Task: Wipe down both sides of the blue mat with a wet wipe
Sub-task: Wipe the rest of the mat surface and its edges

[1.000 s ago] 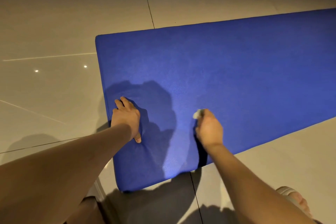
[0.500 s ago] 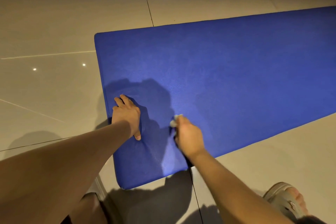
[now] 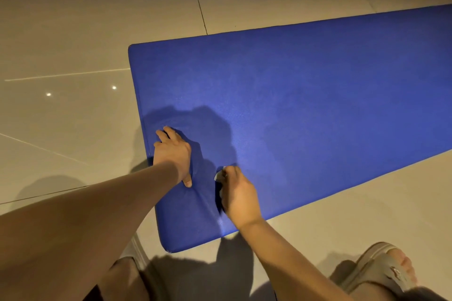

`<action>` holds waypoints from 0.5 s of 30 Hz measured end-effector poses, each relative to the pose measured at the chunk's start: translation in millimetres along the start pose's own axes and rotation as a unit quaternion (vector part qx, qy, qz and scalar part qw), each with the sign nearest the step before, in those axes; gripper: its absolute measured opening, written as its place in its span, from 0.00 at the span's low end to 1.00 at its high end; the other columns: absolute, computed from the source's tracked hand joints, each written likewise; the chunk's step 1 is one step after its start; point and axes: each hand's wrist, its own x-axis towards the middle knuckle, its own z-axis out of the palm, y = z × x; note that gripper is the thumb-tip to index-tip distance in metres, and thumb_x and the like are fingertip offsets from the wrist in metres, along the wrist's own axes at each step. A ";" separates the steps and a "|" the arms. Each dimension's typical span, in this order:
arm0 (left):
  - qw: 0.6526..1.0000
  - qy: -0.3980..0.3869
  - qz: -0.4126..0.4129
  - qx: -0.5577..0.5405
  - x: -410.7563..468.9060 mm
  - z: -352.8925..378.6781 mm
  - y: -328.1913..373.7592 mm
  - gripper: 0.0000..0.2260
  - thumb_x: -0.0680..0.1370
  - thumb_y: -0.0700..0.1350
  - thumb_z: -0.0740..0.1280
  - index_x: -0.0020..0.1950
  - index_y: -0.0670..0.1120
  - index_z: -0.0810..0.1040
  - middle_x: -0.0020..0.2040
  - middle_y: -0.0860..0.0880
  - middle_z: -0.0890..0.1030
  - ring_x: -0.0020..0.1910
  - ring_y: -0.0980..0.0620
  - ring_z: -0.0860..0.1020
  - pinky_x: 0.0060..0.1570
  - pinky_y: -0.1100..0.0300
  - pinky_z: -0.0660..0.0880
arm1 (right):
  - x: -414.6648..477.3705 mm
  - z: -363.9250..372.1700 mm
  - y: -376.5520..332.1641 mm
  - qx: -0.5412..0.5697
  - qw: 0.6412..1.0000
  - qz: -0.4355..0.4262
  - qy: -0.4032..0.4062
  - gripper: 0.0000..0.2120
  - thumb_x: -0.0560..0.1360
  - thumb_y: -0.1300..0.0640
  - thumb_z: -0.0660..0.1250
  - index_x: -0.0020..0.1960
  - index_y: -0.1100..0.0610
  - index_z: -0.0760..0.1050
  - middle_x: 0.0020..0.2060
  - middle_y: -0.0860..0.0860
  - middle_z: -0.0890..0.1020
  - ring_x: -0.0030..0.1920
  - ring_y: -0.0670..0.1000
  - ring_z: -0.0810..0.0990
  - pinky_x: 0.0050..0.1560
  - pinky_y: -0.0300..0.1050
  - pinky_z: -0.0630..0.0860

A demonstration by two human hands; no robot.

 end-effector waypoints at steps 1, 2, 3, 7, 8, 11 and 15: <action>1.000 0.002 0.000 0.001 -0.2 0.1 -0.3 0.66 0.59 0.66 0.81 0.80 0.33 0.48 0.79 0.30 0.49 0.78 0.28 0.53 0.69 0.44 0.71 | 1.5 -3.4 4.9 0.003 1.000 0.007 -0.006 0.06 0.77 0.61 0.63 0.51 0.51 0.71 0.46 0.49 0.76 0.41 0.55 0.74 0.40 0.48 0.72; 1.000 0.004 0.001 0.001 -0.5 0.4 -1.0 0.66 0.59 0.66 0.81 0.80 0.33 0.49 0.79 0.30 0.49 0.78 0.29 0.54 0.69 0.44 0.71 | 4.0 -8.7 13.7 -0.004 1.000 0.018 -0.006 0.06 0.76 0.60 0.63 0.50 0.51 0.71 0.45 0.49 0.76 0.40 0.56 0.75 0.40 0.51 0.73; 1.000 0.005 0.002 0.000 -0.4 0.9 -1.7 0.66 0.59 0.66 0.81 0.80 0.33 0.49 0.79 0.30 0.49 0.78 0.29 0.54 0.69 0.44 0.71 | 6.9 -15.2 25.6 -0.018 0.999 0.030 0.005 0.06 0.76 0.60 0.63 0.50 0.51 0.72 0.45 0.50 0.77 0.41 0.58 0.76 0.40 0.53 0.74; 1.000 0.009 0.004 -0.004 -1.6 1.0 -2.5 0.65 0.60 0.67 0.81 0.80 0.33 0.49 0.79 0.31 0.49 0.77 0.29 0.54 0.68 0.45 0.72 | 22.1 -56.4 85.5 -0.047 0.984 0.138 0.101 0.06 0.79 0.58 0.65 0.54 0.57 0.76 0.51 0.56 0.78 0.47 0.62 0.79 0.43 0.52 0.74; 1.000 0.011 0.004 -0.003 -1.5 1.1 -2.2 0.65 0.60 0.67 0.81 0.80 0.33 0.50 0.79 0.31 0.50 0.77 0.29 0.55 0.68 0.45 0.72 | 24.9 -64.0 95.6 -0.047 0.978 0.166 0.119 0.07 0.80 0.57 0.65 0.56 0.58 0.77 0.52 0.57 0.78 0.47 0.62 0.79 0.43 0.50 0.73; 1.000 0.012 0.003 -0.003 -1.1 1.5 -1.2 0.66 0.59 0.66 0.81 0.80 0.33 0.50 0.79 0.30 0.50 0.77 0.28 0.55 0.68 0.44 0.71 | 25.0 -64.9 95.2 -0.048 0.968 0.203 0.142 0.08 0.80 0.59 0.63 0.56 0.59 0.79 0.51 0.58 0.78 0.45 0.63 0.79 0.42 0.47 0.68; 1.000 0.004 0.002 0.003 0.7 -0.8 1.9 0.65 0.58 0.65 0.82 0.80 0.34 0.51 0.79 0.29 0.49 0.77 0.27 0.54 0.69 0.43 0.71 | 10.4 -30.1 47.2 -0.051 0.978 0.156 0.131 0.10 0.77 0.61 0.63 0.57 0.56 0.79 0.50 0.56 0.77 0.41 0.61 0.78 0.39 0.49 0.70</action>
